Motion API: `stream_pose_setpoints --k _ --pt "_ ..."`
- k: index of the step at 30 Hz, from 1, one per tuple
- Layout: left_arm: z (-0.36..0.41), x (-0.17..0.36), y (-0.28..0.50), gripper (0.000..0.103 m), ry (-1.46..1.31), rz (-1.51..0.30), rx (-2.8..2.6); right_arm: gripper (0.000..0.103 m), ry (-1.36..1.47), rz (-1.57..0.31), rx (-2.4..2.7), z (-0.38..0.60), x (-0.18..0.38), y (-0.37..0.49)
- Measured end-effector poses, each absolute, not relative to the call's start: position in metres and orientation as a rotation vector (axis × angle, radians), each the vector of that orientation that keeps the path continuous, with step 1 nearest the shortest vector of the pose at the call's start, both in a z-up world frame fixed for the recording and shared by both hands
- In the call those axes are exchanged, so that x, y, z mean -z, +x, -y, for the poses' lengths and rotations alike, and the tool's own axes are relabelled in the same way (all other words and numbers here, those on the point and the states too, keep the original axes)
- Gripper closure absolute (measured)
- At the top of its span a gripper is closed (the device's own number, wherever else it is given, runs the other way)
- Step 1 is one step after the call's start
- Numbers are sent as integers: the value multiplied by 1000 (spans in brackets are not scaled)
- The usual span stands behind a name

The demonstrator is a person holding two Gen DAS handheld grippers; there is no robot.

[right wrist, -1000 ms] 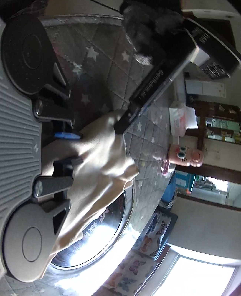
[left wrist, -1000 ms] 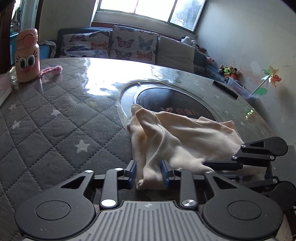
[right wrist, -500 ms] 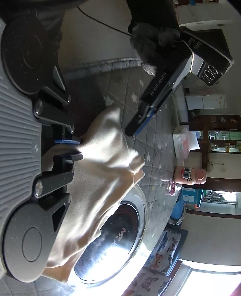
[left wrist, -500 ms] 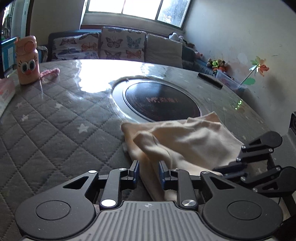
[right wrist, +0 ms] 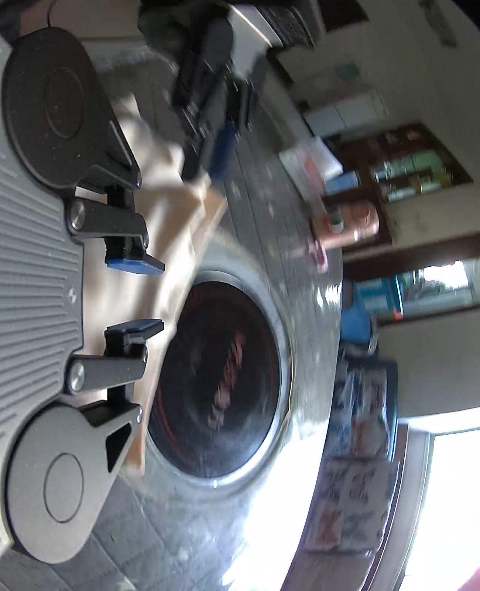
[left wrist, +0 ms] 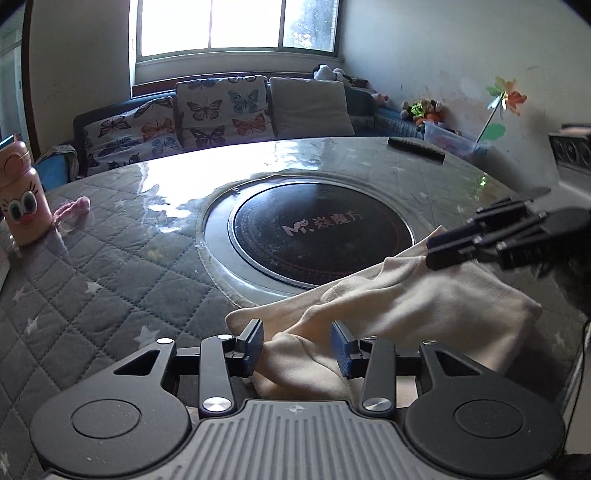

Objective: Fold clothes

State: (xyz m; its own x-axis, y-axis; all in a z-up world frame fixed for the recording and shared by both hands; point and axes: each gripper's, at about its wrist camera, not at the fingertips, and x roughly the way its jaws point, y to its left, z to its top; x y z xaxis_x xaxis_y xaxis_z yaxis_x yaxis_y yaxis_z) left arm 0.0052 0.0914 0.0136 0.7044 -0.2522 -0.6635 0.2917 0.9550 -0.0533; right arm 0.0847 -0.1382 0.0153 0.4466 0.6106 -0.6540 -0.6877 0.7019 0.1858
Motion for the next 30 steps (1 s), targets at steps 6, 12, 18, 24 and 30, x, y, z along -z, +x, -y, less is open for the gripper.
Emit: stream_pose_setpoints --k 6,12,18,24,30 --pt "-88 -4 14 82 99 -761 345 77 -93 -831 -802 137 2 111" --pt "-84 -8 13 95 117 -728 357 97 -104 -817 -791 137 6 110" --pt "-76 -27 7 96 162 -659 347 101 -143 -772 -776 135 0 105" --pt "-75 -34 10 95 166 -642 358 91 -101 -785 -802 136 -9 116" --pt "-84 -29 14 87 129 -683 356 70 -152 -826 -830 126 3 117"
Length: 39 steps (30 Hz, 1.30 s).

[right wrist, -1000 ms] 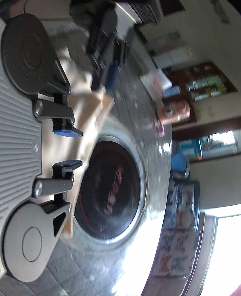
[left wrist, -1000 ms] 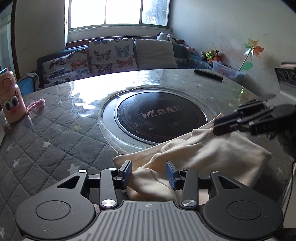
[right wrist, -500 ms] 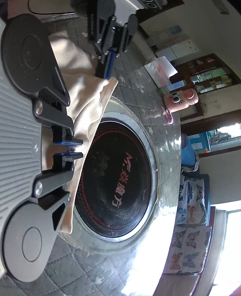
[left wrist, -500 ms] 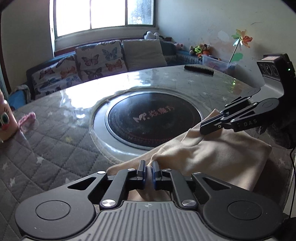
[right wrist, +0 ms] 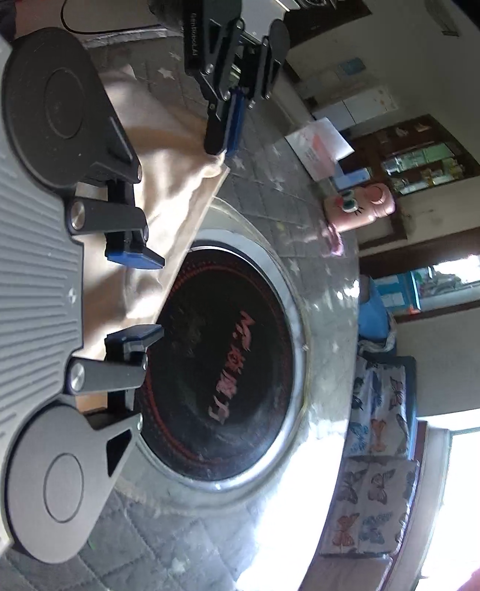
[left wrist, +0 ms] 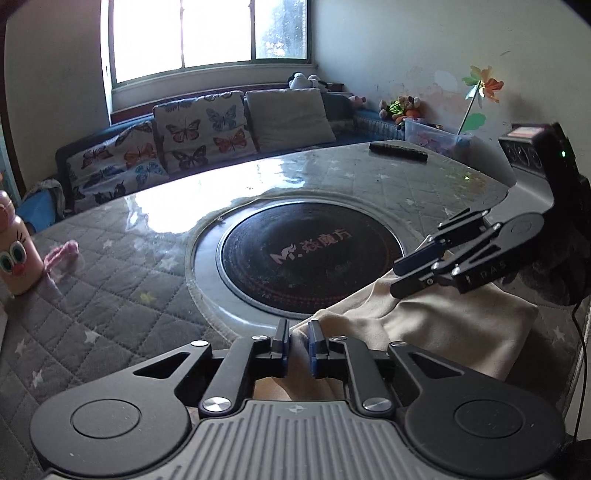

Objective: Fold clothes

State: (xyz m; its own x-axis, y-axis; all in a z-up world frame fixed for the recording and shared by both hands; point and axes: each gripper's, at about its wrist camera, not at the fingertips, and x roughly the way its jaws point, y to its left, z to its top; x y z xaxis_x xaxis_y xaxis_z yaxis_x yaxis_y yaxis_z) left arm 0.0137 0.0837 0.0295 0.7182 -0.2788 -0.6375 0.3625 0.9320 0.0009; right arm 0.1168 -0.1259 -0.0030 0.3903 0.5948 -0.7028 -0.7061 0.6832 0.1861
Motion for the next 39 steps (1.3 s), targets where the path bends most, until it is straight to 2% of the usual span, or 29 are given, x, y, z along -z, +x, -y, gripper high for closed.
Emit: stream_pose_setpoints --k 2,3,5,8,10,11,12,19,22,26,29,31,33,35,39 --pt "-83 -28 15 81 132 -684 359 71 -173 -834 -827 123 8 117" --pt "-83 -27 15 70 133 -687 363 73 -169 -837 -827 123 9 117" --pt "-80 -24 18 63 139 -695 374 89 -164 -831 -824 123 10 116" --pt "-75 -17 23 64 149 -714 408 95 -172 -812 -817 124 8 112" --pt "-73 -11 27 72 154 -731 418 96 -179 -790 -812 125 5 109" --pt "-73 -10 27 90 156 -734 416 96 -180 -782 -808 125 4 108" --pt "-72 -10 28 93 158 -733 411 96 -179 -770 -804 126 3 107" --pt "-64 -35 15 95 210 -572 382 97 -162 -635 -747 133 -21 101" --pt "-59 -21 29 94 219 -610 363 97 -169 -608 -705 131 -19 103" --pt "-57 7 45 91 236 -692 314 95 -210 -692 -633 121 16 119" --pt "-64 7 44 79 212 -691 299 91 -182 -707 -617 127 17 122" --pt "-70 1 41 77 190 -678 288 88 -178 -686 -614 131 8 119" --pt "-73 -5 37 70 163 -663 281 88 -176 -668 -632 135 0 111" --pt "-73 -13 32 70 129 -642 293 83 -169 -661 -652 137 -7 103" --pt "-62 -20 27 70 87 -630 351 82 -140 -691 -696 140 -8 88"
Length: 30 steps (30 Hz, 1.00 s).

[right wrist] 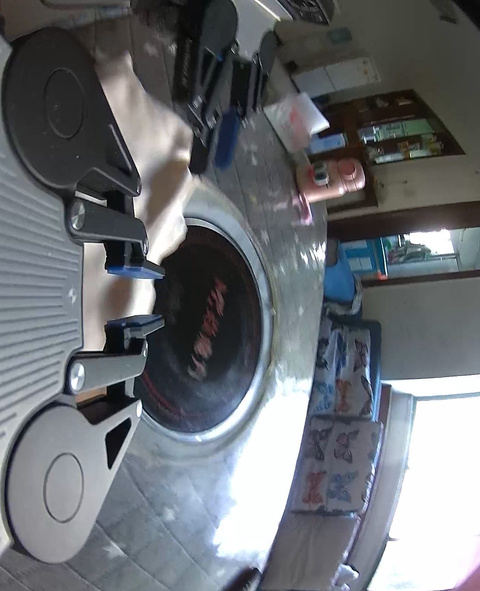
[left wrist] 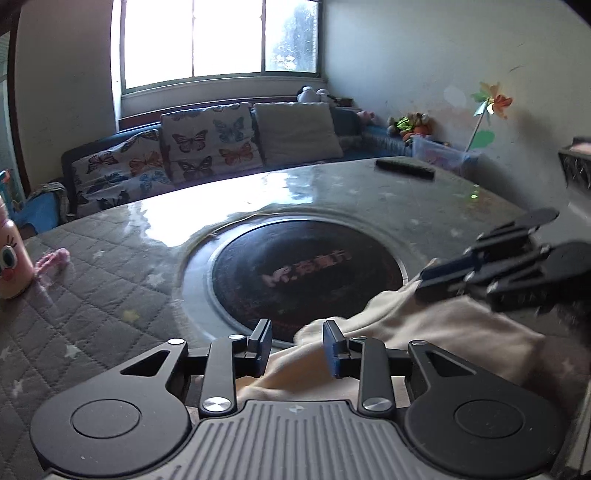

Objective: Fold clothes

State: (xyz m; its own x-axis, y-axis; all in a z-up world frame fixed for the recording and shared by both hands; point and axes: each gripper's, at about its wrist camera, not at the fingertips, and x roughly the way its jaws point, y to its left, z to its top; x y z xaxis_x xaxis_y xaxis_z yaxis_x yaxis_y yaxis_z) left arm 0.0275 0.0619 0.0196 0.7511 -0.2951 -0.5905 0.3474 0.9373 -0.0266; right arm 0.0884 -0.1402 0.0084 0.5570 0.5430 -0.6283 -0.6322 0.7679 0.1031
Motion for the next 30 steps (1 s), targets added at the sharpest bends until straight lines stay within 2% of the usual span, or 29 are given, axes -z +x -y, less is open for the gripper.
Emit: stream_pose_setpoints --k 10,19,21,25,30 --pt "-41 5 55 71 38 -739 366 83 -80 -753 -654 152 17 90" --pt "-40 8 49 69 42 -725 355 82 -67 -693 -585 180 -3 72" --pt "-39 6 47 66 42 -722 351 82 -50 -698 -573 187 -3 70" --pt "-35 1 37 50 41 -705 346 82 -46 -697 -578 193 -1 63" --pt "-38 -2 15 42 50 -695 321 79 -92 -707 -574 187 10 66"
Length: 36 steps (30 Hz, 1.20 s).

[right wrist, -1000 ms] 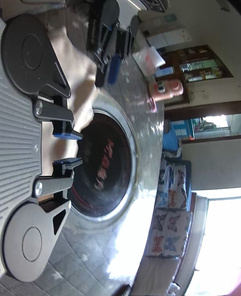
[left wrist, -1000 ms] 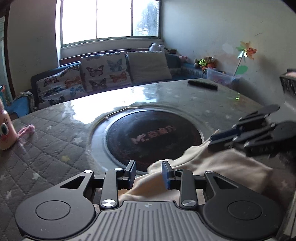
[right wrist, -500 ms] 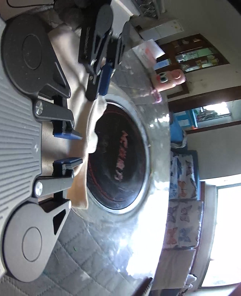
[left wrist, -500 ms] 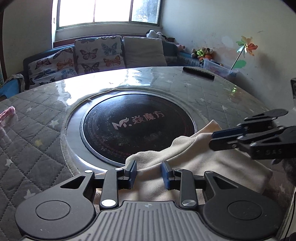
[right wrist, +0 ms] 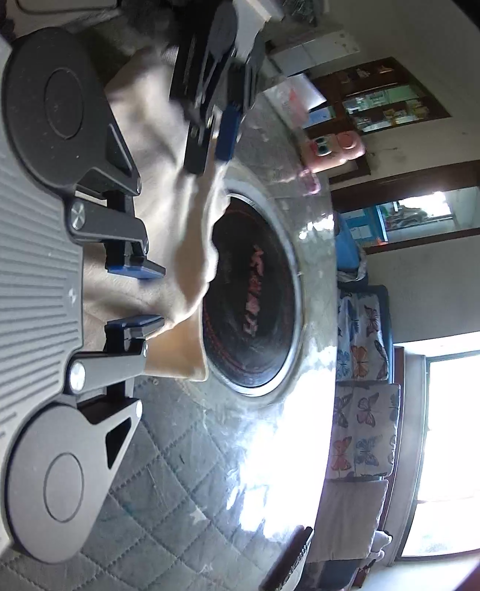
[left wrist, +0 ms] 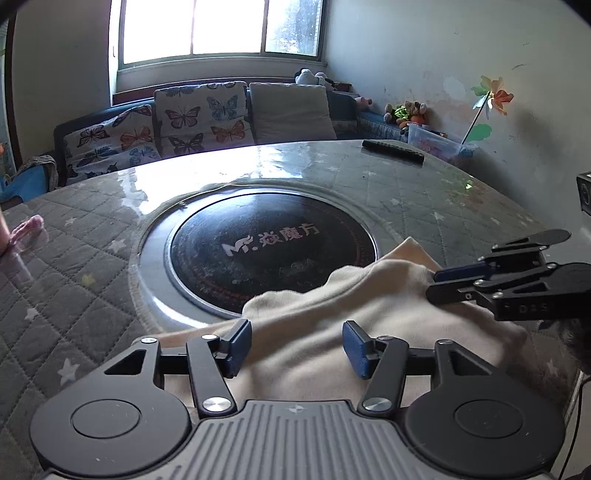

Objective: Fold clothes
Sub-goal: 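Press the folded sweatshirt flat with both open grippers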

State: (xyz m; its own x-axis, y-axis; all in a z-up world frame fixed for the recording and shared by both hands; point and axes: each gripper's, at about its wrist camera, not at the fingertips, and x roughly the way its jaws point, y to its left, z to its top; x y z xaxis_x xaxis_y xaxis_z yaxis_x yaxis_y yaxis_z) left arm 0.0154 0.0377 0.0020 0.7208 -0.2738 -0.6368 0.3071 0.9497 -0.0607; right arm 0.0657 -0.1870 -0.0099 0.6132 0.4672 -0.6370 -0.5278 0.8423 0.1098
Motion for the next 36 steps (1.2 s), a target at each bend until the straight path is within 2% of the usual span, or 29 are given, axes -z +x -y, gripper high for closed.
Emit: stream_pose_setpoints --k 1,7,12,13,17,25,27,31,34,36 --pt "-39 -2 10 40 53 -693 311 75 -112 -701 -566 186 12 65" --pt "-51 -1 -20 37 24 -679 248 73 -144 -608 -592 179 -6 41" --pt "-53 2 -38 35 8 -654 207 58 -162 -579 -680 161 -7 22" --pt "-53 3 -40 35 5 -650 198 50 -167 -585 -686 159 -4 21" --pt "-55 11 -48 32 -14 -639 174 48 -188 -613 -695 151 8 16" --pt "-59 23 -60 25 -42 -607 139 35 -219 -608 -655 146 18 5" --pt "-61 26 -62 17 -44 -599 120 33 -223 -604 -643 145 20 4" --pt "-69 29 -65 16 -91 -589 108 28 -206 -601 -613 143 21 2" --pt "-72 31 -67 11 -101 -578 101 21 -171 -607 -588 141 18 -1" --pt "-76 32 -67 8 -115 -576 106 20 -172 -609 -577 138 18 -2"
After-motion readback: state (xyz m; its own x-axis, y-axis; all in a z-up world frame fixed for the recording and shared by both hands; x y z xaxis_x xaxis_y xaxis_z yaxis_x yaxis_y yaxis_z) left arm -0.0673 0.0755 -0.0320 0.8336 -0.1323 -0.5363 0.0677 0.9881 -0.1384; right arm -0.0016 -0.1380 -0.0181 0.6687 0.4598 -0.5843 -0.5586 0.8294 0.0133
